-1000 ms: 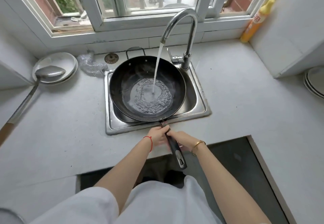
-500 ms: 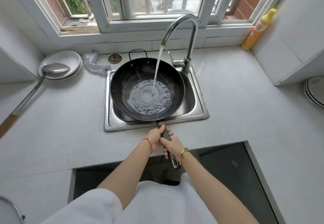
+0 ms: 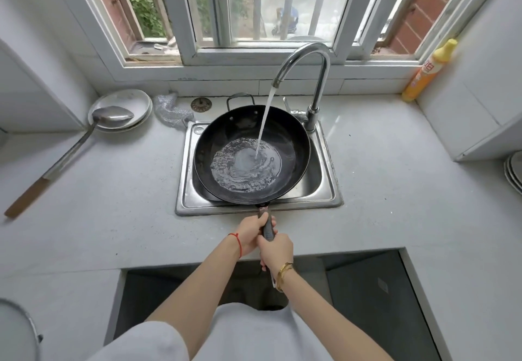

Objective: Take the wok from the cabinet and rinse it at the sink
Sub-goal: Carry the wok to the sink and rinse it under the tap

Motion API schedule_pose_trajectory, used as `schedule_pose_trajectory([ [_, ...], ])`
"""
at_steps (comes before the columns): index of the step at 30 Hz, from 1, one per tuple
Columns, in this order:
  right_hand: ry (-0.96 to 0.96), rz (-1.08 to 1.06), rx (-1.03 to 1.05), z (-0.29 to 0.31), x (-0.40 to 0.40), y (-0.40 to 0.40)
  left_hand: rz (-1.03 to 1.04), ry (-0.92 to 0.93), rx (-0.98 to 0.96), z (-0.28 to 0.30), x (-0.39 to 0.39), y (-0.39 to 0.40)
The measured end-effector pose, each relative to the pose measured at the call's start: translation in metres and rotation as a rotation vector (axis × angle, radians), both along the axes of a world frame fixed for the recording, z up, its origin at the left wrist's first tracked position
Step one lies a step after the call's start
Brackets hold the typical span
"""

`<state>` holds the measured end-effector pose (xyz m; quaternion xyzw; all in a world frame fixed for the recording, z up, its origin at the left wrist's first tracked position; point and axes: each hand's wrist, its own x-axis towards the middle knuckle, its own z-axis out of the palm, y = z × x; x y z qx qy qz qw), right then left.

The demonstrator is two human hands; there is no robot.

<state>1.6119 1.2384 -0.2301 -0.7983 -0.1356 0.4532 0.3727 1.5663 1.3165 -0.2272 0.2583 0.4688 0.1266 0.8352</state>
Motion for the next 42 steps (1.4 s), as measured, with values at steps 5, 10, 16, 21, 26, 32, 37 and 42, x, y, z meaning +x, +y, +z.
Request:
schedule_pose_trajectory([
  [5, 0.008, -0.029, 0.018, 0.003, 0.0, -0.01, -0.059, -0.001, 0.066, 0.006, -0.001, -0.007],
  [10, 0.1, -0.023, 0.043, 0.007, 0.004, -0.011, -0.036, 0.093, 0.203, 0.009, 0.002, -0.013],
  [16, 0.273, -0.002, 0.061, 0.02, 0.008, -0.009, 0.001, 0.217, 0.336, 0.012, 0.001, -0.014],
  [21, 0.27, -0.013, 0.044, 0.03, 0.002, -0.004, 0.029, 0.204, 0.328, 0.013, -0.008, -0.011],
  [26, 0.176, -0.016, -0.001, 0.034, 0.001, -0.003, 0.05, 0.088, 0.212, 0.019, -0.008, -0.013],
  [32, 0.02, 0.011, 0.014, 0.032, 0.003, -0.011, 0.015, 0.004, 0.136, 0.017, -0.005, -0.013],
  [37, 0.032, 0.009, 0.051, 0.029, 0.007, -0.011, 0.015, 0.045, 0.182, 0.014, 0.002, -0.012],
  [42, 0.11, 0.028, 0.065, 0.03, 0.012, -0.005, 0.019, 0.141, 0.276, 0.011, 0.005, -0.008],
])
